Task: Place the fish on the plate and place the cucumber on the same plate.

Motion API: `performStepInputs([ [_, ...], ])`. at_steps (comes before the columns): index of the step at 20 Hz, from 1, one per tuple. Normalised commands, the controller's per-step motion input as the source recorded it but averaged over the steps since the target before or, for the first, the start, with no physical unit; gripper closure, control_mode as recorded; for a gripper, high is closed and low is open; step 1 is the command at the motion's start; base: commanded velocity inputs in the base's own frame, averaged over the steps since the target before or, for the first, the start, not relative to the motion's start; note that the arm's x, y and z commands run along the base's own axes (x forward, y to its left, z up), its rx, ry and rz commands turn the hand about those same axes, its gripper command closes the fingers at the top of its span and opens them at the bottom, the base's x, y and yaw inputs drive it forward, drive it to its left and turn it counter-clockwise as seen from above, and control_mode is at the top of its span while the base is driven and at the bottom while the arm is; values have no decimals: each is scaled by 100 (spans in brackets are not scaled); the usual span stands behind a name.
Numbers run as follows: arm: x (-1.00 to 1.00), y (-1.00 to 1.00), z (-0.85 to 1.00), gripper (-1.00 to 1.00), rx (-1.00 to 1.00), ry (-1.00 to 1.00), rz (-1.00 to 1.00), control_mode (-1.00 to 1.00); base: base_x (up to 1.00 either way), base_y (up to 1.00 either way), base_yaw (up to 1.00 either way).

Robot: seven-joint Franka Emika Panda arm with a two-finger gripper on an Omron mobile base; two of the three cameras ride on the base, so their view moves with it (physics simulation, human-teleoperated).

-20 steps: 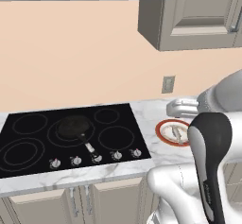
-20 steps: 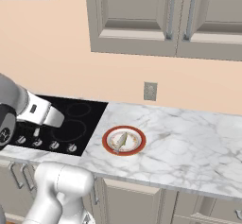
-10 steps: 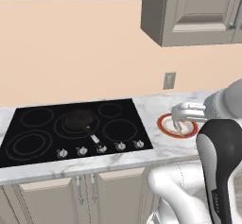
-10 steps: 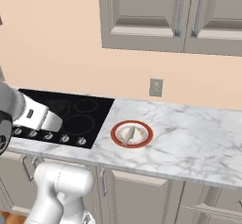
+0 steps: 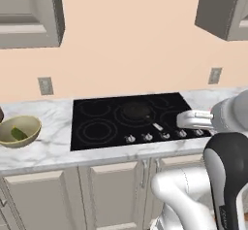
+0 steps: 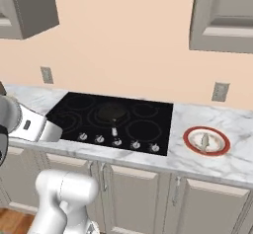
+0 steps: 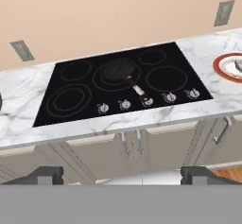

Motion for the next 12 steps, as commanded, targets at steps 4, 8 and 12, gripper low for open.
performStepInputs([
  [4,0,0,0,-100,0,0,0,100,1,100,0],
  [8,0,0,0,-100,0,0,0,100,17,100,-5],
  [12,0,0,0,-100,0,0,0,100,26,100,-17],
])
